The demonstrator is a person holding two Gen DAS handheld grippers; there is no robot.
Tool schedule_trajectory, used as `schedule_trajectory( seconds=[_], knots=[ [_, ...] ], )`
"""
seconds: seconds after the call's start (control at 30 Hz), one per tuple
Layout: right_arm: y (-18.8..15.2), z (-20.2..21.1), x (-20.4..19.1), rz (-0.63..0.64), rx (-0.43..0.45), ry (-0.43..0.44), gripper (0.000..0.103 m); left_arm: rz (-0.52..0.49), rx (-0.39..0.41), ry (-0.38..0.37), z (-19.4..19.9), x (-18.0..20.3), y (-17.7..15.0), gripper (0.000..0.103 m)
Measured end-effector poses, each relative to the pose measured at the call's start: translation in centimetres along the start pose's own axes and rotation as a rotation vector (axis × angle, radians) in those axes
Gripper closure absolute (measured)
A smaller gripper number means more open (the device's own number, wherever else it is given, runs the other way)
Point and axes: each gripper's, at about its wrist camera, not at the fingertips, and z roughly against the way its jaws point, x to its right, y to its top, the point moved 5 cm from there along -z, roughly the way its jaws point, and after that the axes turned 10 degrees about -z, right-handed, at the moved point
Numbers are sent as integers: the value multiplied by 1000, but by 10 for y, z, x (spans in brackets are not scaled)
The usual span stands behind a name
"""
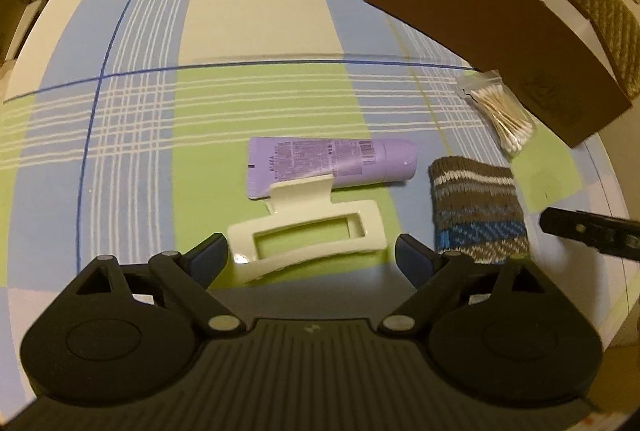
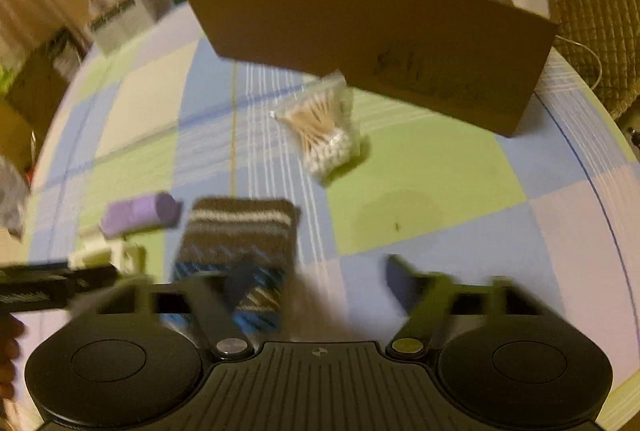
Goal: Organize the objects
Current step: 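Grasp the striped knit sock with the right tool, then grasp the white hair clip with the left tool while the right tool holds the sock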
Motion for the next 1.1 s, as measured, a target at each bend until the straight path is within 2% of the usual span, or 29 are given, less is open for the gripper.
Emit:
schedule_trajectory(
  seconds=[0.1, 0.17, 0.3, 0.5, 0.6, 0.8, 0.9, 0.93, 0.97, 1.0, 1.1],
  knots=[
    [-3, -3, -10, -23, -47, 63, 24, 30, -11, 21, -7, 0, 2, 14],
    [-8, -8, -21, 7, -73, 84, 21, 34, -10, 32, -9, 0, 4, 14],
    [-18, -21, -45, 127, -107, 76, 18, 15, 4, 64, -11, -1, 5, 19],
    [-23, -32, -56, 152, -126, 84, 17, -46, 24, 75, -5, -6, -1, 20],
    [-24, -40, -58, 161, -134, 70, 16, -74, 31, 84, -2, -11, -8, 20],
    [-29, -55, -64, 167, -130, 28, 14, -43, 24, 101, 0, -23, -15, 20],
    [-32, -57, -69, 213, -101, -9, 14, -38, 23, 109, -1, -27, -16, 20],
    [-35, -58, -71, 240, -93, -30, 16, -40, 24, 110, 0, -27, -16, 20],
    [-37, -58, -74, 275, -81, -51, 25, -43, 24, 112, 0, -27, -17, 20],
    [-39, -58, -76, 319, -64, -68, 29, -47, 24, 114, 0, -26, -17, 20],
    [-42, -54, -81, 363, -56, -32, 56, -56, 26, 117, 2, -24, -18, 20]
  ],
)
